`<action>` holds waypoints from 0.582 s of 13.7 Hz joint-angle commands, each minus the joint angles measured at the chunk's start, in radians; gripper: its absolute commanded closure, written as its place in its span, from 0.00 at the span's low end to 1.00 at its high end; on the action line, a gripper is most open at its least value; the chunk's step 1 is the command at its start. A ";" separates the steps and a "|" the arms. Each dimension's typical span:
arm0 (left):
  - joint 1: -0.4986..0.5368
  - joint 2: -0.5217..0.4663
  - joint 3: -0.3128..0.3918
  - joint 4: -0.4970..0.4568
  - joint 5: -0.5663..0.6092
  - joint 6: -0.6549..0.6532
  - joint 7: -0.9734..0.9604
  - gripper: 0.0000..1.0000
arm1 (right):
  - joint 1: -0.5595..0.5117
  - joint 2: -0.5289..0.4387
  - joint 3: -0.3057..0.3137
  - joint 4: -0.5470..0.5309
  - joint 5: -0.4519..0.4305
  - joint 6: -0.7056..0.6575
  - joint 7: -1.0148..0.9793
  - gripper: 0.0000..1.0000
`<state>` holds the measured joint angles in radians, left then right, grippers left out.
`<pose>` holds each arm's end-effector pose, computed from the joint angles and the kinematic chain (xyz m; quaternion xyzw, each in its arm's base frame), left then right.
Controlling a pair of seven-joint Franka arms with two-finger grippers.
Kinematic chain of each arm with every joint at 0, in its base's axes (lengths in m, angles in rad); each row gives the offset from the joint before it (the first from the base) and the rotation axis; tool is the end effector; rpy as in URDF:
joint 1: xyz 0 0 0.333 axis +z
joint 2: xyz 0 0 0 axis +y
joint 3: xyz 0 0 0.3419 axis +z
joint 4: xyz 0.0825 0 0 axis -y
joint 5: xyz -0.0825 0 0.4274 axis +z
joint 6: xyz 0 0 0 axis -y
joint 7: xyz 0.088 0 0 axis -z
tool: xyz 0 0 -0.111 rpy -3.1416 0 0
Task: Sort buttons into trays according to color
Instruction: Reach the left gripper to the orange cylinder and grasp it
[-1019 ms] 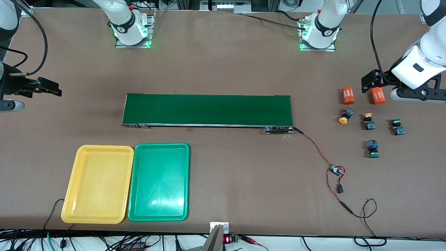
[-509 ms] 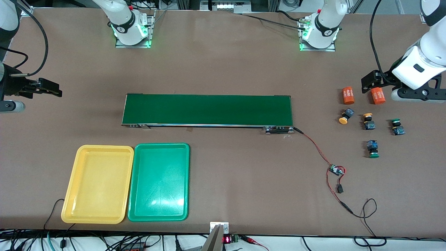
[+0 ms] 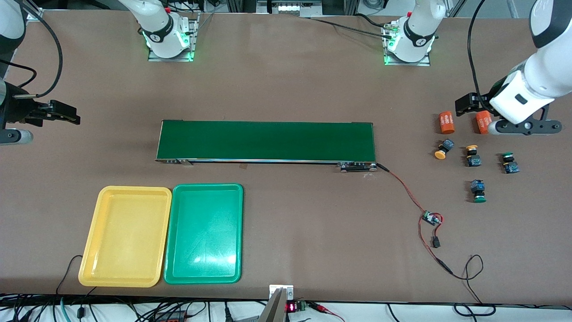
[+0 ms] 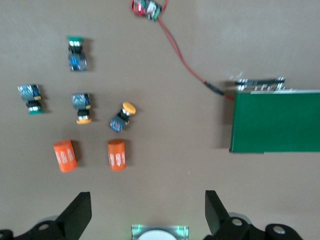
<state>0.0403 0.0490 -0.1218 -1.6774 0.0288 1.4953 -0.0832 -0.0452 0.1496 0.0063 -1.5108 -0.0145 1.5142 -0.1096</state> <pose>0.5927 -0.0436 0.5577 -0.9933 0.0000 0.1138 0.0208 0.6359 -0.0267 0.5801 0.9967 0.0354 -0.0733 0.0013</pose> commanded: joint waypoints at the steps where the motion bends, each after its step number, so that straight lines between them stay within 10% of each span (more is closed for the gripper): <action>1: -0.010 0.107 0.001 0.128 -0.006 -0.075 -0.013 0.00 | 0.002 0.013 0.006 0.026 0.014 -0.011 0.016 0.00; 4: 0.009 0.170 0.005 0.186 -0.003 -0.098 0.026 0.00 | 0.002 0.013 0.006 0.026 0.018 -0.012 0.016 0.00; 8: 0.030 0.153 0.008 0.041 0.068 -0.076 0.056 0.00 | 0.002 0.013 0.006 0.026 0.018 -0.012 0.019 0.00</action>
<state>0.0656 0.2173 -0.1143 -1.5780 0.0504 1.4111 -0.0524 -0.0445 0.1504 0.0106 -1.5106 -0.0076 1.5142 -0.1089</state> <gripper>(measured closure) 0.000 0.000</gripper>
